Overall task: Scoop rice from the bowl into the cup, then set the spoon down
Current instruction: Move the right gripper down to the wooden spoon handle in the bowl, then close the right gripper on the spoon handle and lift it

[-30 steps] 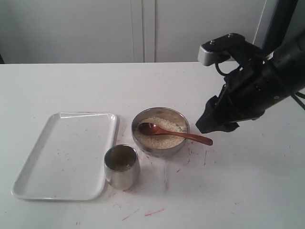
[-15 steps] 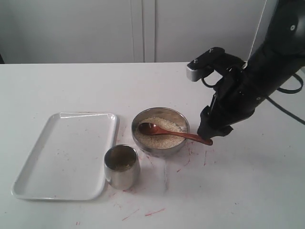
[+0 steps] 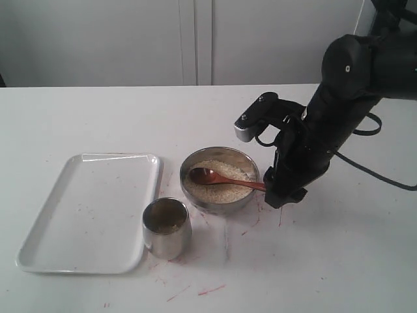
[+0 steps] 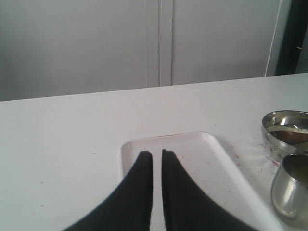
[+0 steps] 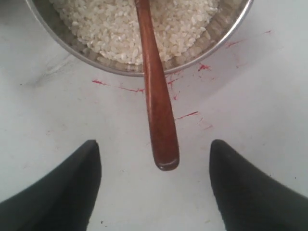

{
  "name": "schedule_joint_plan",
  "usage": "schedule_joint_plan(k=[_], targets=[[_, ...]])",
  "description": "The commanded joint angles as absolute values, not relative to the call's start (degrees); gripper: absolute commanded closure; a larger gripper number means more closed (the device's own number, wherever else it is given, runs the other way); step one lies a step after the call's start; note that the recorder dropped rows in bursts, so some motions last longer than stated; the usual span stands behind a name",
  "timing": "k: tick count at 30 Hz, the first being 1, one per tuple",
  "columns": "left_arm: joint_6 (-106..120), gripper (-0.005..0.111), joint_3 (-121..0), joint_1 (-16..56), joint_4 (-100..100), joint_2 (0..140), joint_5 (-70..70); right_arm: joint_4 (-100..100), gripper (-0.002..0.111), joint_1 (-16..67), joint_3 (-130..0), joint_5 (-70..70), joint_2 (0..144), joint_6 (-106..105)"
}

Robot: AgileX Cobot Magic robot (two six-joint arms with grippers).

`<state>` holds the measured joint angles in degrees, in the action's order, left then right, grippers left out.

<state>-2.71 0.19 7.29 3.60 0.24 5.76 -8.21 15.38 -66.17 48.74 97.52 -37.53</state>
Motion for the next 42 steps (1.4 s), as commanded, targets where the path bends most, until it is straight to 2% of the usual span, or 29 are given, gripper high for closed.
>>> schedule_joint_plan(k=[1, 31, 34, 38, 42], targets=[[-2.8, 0.092, 0.0, 7.4, 3.8, 0.0, 6.0, -7.4, 0.047, 15.6, -66.8, 47.6, 98.7, -37.4], [-2.8, 0.092, 0.0, 7.4, 3.8, 0.0, 6.0, -7.4, 0.052, 15.6, -66.8, 45.8, 103.6, -37.4], [-2.8, 0.092, 0.0, 7.4, 3.8, 0.0, 6.0, -7.4, 0.056, 15.6, -66.8, 45.8, 104.0, -37.4], [-2.8, 0.092, 0.0, 7.4, 3.8, 0.0, 6.0, -7.3, 0.069, 15.6, -66.8, 45.8, 104.1, -37.4], [-2.8, 0.092, 0.0, 7.4, 3.8, 0.0, 6.0, -7.3, 0.074, 15.6, -66.8, 45.8, 104.1, -37.4]])
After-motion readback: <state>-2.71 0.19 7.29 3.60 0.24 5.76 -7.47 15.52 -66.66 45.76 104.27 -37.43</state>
